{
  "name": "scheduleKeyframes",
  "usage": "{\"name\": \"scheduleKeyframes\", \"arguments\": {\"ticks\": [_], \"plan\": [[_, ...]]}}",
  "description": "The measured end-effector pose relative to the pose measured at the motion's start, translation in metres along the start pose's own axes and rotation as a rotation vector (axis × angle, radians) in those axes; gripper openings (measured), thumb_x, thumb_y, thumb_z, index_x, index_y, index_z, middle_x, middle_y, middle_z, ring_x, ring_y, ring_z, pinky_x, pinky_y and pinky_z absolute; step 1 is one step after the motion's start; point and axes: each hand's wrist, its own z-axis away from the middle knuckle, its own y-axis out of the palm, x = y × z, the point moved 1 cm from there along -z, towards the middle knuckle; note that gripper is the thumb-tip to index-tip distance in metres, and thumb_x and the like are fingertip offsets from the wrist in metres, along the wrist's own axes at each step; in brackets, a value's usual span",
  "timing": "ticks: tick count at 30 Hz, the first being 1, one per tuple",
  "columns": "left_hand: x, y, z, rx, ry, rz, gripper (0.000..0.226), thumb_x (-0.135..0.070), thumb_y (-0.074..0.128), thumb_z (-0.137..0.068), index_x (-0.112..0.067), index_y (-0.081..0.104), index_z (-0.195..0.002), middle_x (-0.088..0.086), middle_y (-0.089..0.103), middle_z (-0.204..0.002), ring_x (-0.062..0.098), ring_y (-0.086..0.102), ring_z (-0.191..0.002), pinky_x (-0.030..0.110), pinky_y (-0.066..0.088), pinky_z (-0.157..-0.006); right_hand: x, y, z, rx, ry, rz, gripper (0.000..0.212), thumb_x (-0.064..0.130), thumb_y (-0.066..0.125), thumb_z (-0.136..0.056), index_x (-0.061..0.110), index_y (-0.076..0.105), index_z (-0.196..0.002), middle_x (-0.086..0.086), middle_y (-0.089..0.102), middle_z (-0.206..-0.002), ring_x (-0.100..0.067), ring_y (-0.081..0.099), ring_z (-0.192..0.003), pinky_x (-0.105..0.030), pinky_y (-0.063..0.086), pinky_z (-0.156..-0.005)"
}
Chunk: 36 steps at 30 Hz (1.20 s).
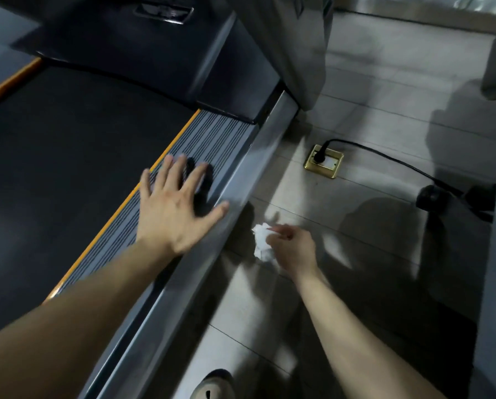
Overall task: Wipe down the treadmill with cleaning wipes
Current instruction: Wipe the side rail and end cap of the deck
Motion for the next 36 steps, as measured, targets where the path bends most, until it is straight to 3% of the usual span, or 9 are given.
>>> {"name": "scheduleKeyframes", "arguments": {"ticks": [3, 6, 9, 12, 15, 18, 21, 27, 36], "plan": [[-0.02, 0.006, -0.062, 0.056, 0.07, 0.034, 0.086, -0.086, 0.024, -0.094, -0.04, 0.032, -0.166, 0.004, 0.024, -0.177, 0.024, 0.005, -0.167, 0.059, 0.003, -0.132, 0.011, 0.008, -0.009, -0.043, -0.029, 0.022, 0.016, 0.022, 0.069, -0.087, 0.015, 0.081, -0.096, 0.005, 0.077, -0.084, -0.022, 0.074, -0.093, -0.025, 0.052, -0.074], [-0.023, 0.025, -0.085, 0.127, 0.082, 0.02, 0.084, -0.077, 0.026, -0.095, -0.042, 0.016, -0.17, 0.001, 0.014, -0.18, 0.022, 0.002, -0.167, 0.057, 0.001, -0.133, 0.027, 0.005, -0.035, -0.129, -0.027, -0.145, 0.055, 0.006, 0.064, -0.09, 0.014, 0.063, -0.144, -0.002, 0.072, -0.12, -0.021, 0.069, -0.111, -0.027, 0.054, -0.094], [-0.021, 0.039, -0.08, 0.069, 0.083, -0.002, 0.08, -0.065, 0.034, -0.098, -0.041, 0.011, -0.171, 0.0, 0.01, -0.181, 0.021, 0.002, -0.167, 0.056, 0.005, -0.133, 0.052, 0.005, -0.078, -0.18, 0.013, -0.242, 0.028, 0.009, 0.064, -0.089, 0.014, 0.074, -0.115, -0.005, 0.077, -0.098, -0.02, 0.073, -0.087, -0.018, 0.058, -0.069], [-0.018, 0.041, -0.082, 0.063, 0.083, 0.024, 0.077, -0.063, 0.038, -0.1, -0.043, 0.014, -0.17, -0.001, 0.013, -0.18, 0.02, 0.003, -0.167, 0.055, 0.005, -0.133, 0.075, 0.011, -0.124, -0.297, -0.023, -0.398, 0.039, 0.007, 0.06, -0.085, 0.025, 0.078, -0.115, 0.003, 0.08, -0.098, -0.021, 0.077, -0.09, -0.043, 0.067, -0.079], [-0.016, 0.043, -0.086, 0.038, 0.079, 0.046, 0.075, -0.065, 0.035, -0.099, -0.041, 0.023, -0.169, -0.002, 0.019, -0.179, 0.019, 0.009, -0.166, 0.052, 0.008, -0.133, 0.098, 0.038, -0.116, -0.341, -0.189, -0.412, 0.043, 0.013, 0.059, -0.1, 0.035, 0.071, -0.135, 0.011, 0.076, -0.117, -0.01, 0.072, -0.093, -0.03, 0.063, -0.084], [-0.017, 0.044, -0.083, 0.01, 0.067, 0.08, 0.067, -0.063, 0.025, -0.105, -0.04, 0.028, -0.168, -0.003, 0.025, -0.178, 0.018, 0.013, -0.166, 0.052, 0.011, -0.133, 0.08, 0.103, -0.038, -0.191, -0.475, -0.312, 0.058, 0.022, 0.049, -0.113, 0.026, 0.031, -0.168, -0.005, 0.046, -0.165, -0.025, 0.053, -0.144, -0.042, 0.047, -0.116], [-0.017, 0.045, -0.083, -0.004, 0.071, 0.079, 0.062, -0.057, 0.02, -0.109, -0.04, 0.029, -0.168, -0.003, 0.026, -0.177, 0.017, 0.014, -0.166, 0.053, 0.013, -0.132, 0.041, 0.134, 0.0, -0.074, -0.684, -0.38, 0.059, 0.025, 0.042, -0.115, 0.012, 0.019, -0.169, -0.006, 0.02, -0.177, -0.022, 0.024, -0.162, -0.052, 0.029, -0.129], [-0.016, 0.046, -0.083, -0.005, 0.07, 0.052, 0.059, -0.055, 0.02, -0.111, -0.041, 0.028, -0.168, -0.006, 0.026, -0.177, 0.016, 0.013, -0.166, 0.053, 0.014, -0.132, 0.131, 0.065, -0.187, -0.011, -0.291, -0.52, 0.086, 0.08, 0.018, -0.096, 0.038, 0.011, -0.17, 0.014, 0.009, -0.177, -0.007, 0.011, -0.163, -0.047, 0.012, -0.134], [-0.019, 0.044, -0.084, -0.001, 0.072, 0.058, 0.057, -0.054, 0.021, -0.112, -0.042, 0.028, -0.168, -0.008, 0.025, -0.177, 0.014, 0.012, -0.166, 0.052, 0.013, -0.133, 0.123, 0.077, -0.157, 0.023, -0.681, -0.509, 0.064, 0.052, 0.02, -0.111, 0.027, 0.017, -0.171, 0.009, 0.01, -0.178, -0.005, 0.007, -0.163, -0.036, 0.01, -0.134]]}}
